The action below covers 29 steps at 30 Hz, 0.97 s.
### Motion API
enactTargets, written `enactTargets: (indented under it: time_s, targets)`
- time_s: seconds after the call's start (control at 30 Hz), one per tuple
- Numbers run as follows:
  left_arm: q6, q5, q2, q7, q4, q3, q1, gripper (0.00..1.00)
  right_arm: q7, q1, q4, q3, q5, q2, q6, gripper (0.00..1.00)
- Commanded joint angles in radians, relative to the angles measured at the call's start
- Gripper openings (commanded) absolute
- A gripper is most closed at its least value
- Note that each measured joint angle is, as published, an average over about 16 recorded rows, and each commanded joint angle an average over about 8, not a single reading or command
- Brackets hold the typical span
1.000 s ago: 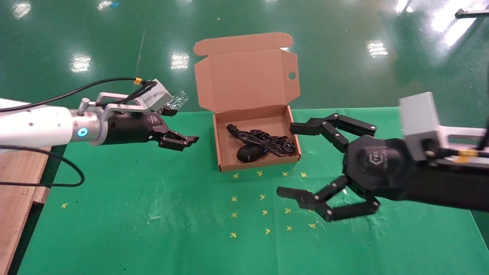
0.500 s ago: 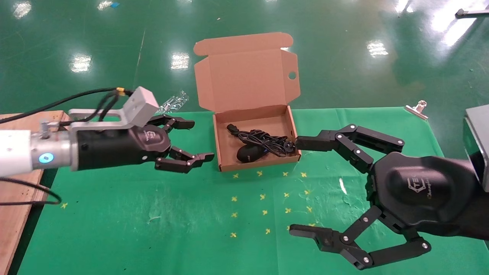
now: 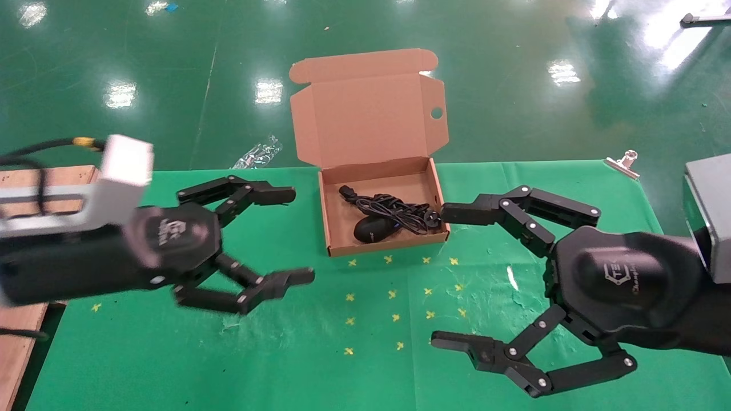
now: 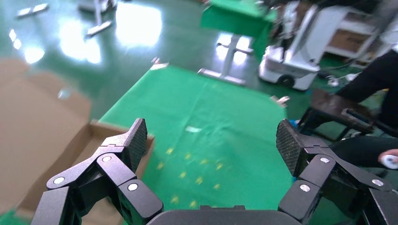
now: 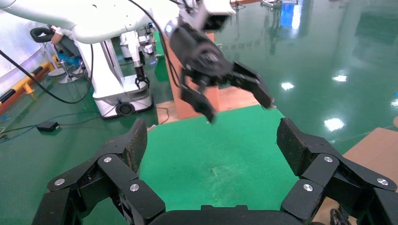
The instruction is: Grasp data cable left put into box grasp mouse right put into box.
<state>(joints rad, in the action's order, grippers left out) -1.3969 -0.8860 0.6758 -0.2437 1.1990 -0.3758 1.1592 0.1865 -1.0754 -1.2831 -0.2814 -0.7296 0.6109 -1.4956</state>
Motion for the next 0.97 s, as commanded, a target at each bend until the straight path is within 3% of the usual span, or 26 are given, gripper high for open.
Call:
enactTargets:
  time_s: [0.03, 0.4, 0.97]
  targets:
    - [-0.028, 0.045, -0.019, 0.016, 0.024, 0.028, -0.024, 1.00, 0.000, 0.000, 0.000, 0.000, 0.000, 0.000, 0.000, 1.00]
    - [-0.123, 0.194, -0.081, 0.066, 0.106, 0.121, -0.106, 1.00, 0.000, 0.002, -0.001, 0.000, 0.003, -0.002, -0.001, 1.00]
    - [-0.105, 0.167, -0.069, 0.058, 0.091, 0.103, -0.091, 1.00, 0.000, 0.000, 0.000, 0.000, 0.002, -0.001, 0.000, 1.00]
